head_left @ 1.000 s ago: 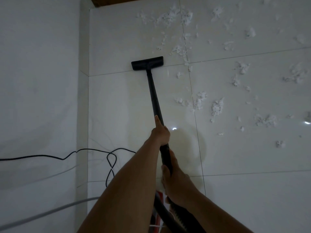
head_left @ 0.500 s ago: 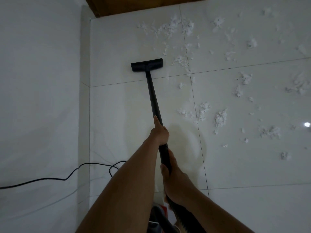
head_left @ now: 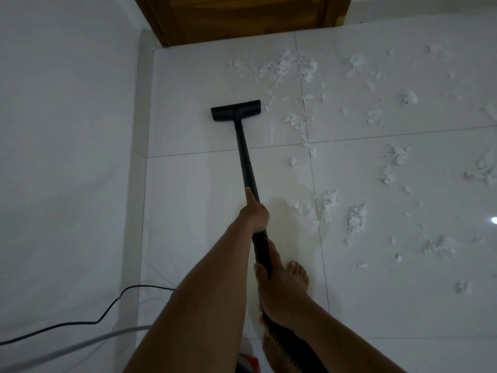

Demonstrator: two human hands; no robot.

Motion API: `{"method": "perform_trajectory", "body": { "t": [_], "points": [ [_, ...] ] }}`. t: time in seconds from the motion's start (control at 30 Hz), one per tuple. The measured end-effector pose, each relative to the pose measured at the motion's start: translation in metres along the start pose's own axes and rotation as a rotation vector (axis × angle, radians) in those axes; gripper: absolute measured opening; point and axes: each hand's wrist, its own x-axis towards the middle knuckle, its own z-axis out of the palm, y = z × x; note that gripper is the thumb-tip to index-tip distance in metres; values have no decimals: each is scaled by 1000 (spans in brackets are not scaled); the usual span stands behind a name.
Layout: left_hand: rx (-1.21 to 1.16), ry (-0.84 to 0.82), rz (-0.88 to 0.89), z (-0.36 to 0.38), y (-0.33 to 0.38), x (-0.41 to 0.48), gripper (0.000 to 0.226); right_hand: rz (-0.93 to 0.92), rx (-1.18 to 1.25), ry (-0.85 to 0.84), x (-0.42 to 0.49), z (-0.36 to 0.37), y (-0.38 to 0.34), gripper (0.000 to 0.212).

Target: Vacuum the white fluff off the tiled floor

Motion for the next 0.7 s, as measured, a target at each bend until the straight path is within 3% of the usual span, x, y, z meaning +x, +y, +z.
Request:
{"method": "perform_trajectory", "body": {
  "t": [0.33,0.7],
  "points": [
    [4,6,-25,-27,43,21,72,-13,52,-4,23,-40,-31,60],
    [39,12,-22,-56,44,43,73,9,48,12,45,-29,-59,56]
  ]
}}
